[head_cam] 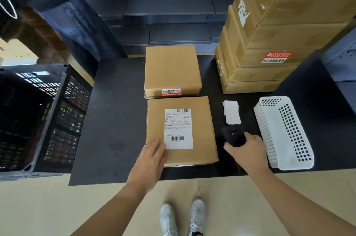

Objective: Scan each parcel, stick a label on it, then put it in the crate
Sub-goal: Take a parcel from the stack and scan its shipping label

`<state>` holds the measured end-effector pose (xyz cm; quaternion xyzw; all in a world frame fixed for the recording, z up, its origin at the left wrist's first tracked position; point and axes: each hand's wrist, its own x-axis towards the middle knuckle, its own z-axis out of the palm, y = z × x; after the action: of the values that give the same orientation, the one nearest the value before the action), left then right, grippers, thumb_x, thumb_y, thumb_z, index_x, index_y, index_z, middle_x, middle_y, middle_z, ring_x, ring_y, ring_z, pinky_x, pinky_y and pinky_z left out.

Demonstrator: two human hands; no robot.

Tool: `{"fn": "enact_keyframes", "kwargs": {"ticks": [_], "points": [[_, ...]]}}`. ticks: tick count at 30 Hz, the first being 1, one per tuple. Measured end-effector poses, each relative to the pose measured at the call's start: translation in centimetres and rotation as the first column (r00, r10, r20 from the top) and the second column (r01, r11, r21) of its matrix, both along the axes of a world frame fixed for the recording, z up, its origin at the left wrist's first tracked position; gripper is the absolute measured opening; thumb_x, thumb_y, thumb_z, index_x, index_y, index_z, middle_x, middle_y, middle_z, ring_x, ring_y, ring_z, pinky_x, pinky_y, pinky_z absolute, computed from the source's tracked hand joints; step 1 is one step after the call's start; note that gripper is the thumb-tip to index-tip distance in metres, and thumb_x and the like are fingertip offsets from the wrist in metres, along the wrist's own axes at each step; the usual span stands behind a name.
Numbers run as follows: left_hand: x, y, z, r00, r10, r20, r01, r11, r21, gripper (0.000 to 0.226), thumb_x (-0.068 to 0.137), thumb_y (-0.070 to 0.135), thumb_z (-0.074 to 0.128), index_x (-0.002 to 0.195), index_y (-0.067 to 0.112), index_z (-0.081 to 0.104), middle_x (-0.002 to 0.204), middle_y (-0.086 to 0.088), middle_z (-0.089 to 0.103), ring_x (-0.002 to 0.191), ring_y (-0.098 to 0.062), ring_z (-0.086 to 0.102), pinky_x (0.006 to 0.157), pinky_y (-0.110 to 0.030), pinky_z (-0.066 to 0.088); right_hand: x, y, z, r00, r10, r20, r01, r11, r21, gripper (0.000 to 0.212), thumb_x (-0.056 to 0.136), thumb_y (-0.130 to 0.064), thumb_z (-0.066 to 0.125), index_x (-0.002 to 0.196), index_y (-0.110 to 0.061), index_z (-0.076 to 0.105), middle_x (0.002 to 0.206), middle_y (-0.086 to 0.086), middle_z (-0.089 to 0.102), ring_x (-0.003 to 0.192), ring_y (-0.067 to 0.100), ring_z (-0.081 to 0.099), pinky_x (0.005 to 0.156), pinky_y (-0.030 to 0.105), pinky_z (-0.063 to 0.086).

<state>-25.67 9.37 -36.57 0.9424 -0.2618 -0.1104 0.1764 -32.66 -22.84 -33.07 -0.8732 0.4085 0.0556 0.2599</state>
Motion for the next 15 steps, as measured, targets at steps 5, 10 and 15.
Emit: {"fn": "enact_keyframes", "kwargs": {"ticks": [5,10,15], "points": [[0.4,-0.2,1.0,0.997,-0.002,-0.083,0.003,1.0,0.009,0.045,0.102,0.02,0.054,0.146,0.01,0.049,0.154,-0.009,0.043,0.144,-0.033,0.036,0.118,-0.043,0.033,1.3,0.6,5.1,0.993,0.111,-0.032,-0.109,0.993,0.049,0.045,0.058,-0.066,0.067,0.087,-0.032,0.063,0.094,-0.003,0.059,0.086,0.017,0.06,0.068,0.033,0.055],[0.5,-0.6,3.2,0.988,-0.028,-0.151,0.029,1.0,0.004,0.048,0.106,0.019,0.043,0.153,0.012,0.037,0.16,-0.005,0.03,0.151,-0.026,0.021,0.121,-0.028,0.013,3.0,2.1,9.5,0.979,0.186,-0.079,-0.179,0.98,0.082,0.058,0.055,-0.066,0.069,0.099,-0.029,0.063,0.099,-0.005,0.05,0.09,0.016,0.057,0.075,0.036,0.059],[1.0,-0.9,4.8,0.992,-0.078,-0.097,0.085,0.994,0.075,0.046,0.099,0.021,0.061,0.142,0.012,0.05,0.15,-0.006,0.043,0.143,-0.025,0.038,0.118,-0.025,0.026,4.1,3.3,12.3,0.955,0.256,-0.152,-0.248,0.966,0.072,0.066,0.062,-0.066,0.07,0.112,-0.024,0.057,0.107,-0.002,0.046,0.101,0.016,0.054,0.082,0.034,0.058]]}}
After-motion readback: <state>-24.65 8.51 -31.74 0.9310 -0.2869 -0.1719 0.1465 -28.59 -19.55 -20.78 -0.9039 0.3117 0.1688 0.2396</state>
